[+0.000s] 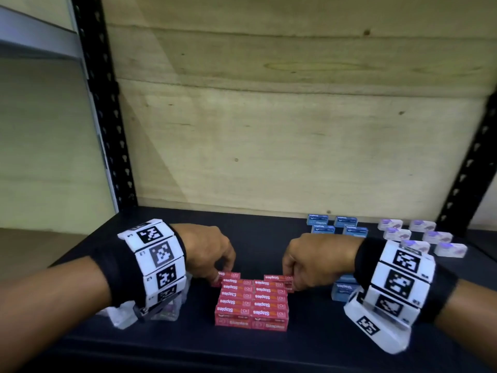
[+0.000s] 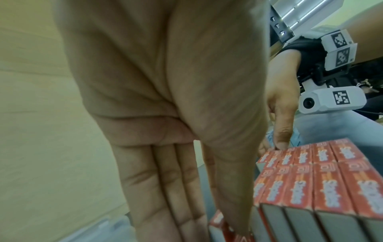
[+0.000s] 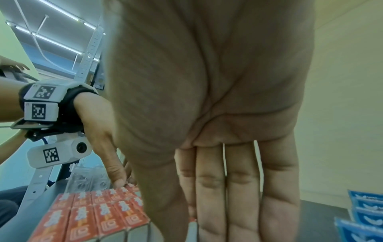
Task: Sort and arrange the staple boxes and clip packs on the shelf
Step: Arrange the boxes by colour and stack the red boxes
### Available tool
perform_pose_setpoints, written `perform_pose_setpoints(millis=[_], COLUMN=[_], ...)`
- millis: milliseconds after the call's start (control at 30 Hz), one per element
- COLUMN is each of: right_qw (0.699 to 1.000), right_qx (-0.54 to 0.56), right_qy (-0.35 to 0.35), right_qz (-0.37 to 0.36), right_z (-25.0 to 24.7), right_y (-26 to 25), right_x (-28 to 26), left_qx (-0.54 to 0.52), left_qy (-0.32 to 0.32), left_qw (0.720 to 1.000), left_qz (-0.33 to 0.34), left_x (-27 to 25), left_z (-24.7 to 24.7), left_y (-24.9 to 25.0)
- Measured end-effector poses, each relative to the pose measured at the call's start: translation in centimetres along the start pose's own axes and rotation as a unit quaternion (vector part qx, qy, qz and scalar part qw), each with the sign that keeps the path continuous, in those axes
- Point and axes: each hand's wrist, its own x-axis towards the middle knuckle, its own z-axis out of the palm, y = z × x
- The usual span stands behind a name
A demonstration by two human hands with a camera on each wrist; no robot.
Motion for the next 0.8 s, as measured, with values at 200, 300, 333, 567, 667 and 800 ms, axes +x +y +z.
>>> perform_pose_setpoints(millis=[200,300,333,567,667,800], right_qw=[0.998,0.997,0.997,0.996,0.996,0.996], right_qx=[0.061,0.071,0.071,0.076,0.074,0.072], right_qy=[-0.027,-0.028,-0.027,-0.025,-0.024,-0.025], right_qz=[0.001,-0.002,-0.006,-0.029,-0.034,-0.038], right_z=[-0.4,-0.3,-0.2,-0.1,-0.1,-0.2], right_y=[0.6,0.5,0.4,-0.1,-0.3,-0.7], right_x=[0.0,0.2,0.4,0.9,1.2,1.5], left_qx=[-0.009,-0.018,-0.021,-0.054,-0.066,-0.068], left_qy=[-0.027,-0.042,-0.044,-0.055,-0.051,-0.050], left_qw=[1.000,0.999,0.999,0.997,0.996,0.996], left_qz=[0.008,0.018,0.020,0.033,0.039,0.044], left_x=[0.1,0.4,0.5,0.9,1.1,1.3], left_z=[-0.6,-0.7,-0.7,-0.6,-0.7,-0.8], left_y=[-0.1,-0.3,-0.3,-0.3,-0.1,0.3])
